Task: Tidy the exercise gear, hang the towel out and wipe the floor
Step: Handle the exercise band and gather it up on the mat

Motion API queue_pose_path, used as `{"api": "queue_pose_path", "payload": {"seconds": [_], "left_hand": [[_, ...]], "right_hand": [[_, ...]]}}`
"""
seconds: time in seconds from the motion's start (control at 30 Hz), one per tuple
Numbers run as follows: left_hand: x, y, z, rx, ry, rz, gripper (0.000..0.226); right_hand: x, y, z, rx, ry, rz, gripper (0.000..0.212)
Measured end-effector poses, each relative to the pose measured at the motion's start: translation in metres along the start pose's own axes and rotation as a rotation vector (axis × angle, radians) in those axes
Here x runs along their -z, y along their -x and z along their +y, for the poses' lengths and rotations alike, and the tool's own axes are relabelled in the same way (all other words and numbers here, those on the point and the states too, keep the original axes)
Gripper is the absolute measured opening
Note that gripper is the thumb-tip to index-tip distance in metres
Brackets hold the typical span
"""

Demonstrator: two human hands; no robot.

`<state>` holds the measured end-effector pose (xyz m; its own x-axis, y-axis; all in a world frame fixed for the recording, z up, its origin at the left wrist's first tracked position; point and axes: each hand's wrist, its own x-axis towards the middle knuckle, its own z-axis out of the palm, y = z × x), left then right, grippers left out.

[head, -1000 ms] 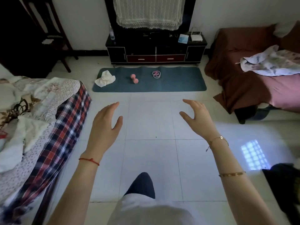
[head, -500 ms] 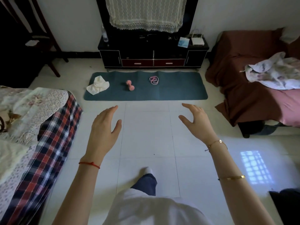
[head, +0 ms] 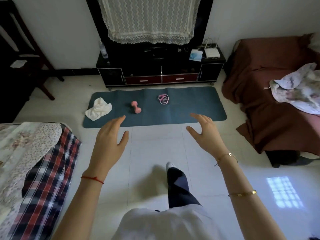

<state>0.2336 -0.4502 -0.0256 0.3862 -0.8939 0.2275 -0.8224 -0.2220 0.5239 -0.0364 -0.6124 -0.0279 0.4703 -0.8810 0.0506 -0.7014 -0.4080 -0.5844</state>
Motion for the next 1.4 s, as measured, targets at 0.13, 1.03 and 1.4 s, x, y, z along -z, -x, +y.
{"api": "queue_pose_path", "payload": {"seconds": [0.13, 1.03, 1.4], "left_hand": [[-0.021, -0.074, -0.022, -0.002, 0.016, 0.020, 0.051], [-0.028, -0.532, -0.250, 0.160, -0.062, 0.074, 0.042], [-0.063, -0.675, -0.366, 0.037, -0.085, -0.151, 0.040]], "right_hand": [[-0.013, -0.086, 0.010, -0.004, -0.005, -0.018, 0.049], [-0.161, -0.619, -0.098, 0.086, -0.104, -0.277, 0.051], [-0.258, -0.745, -0.112, -0.097, -0.079, -0.365, 0.047]]}}
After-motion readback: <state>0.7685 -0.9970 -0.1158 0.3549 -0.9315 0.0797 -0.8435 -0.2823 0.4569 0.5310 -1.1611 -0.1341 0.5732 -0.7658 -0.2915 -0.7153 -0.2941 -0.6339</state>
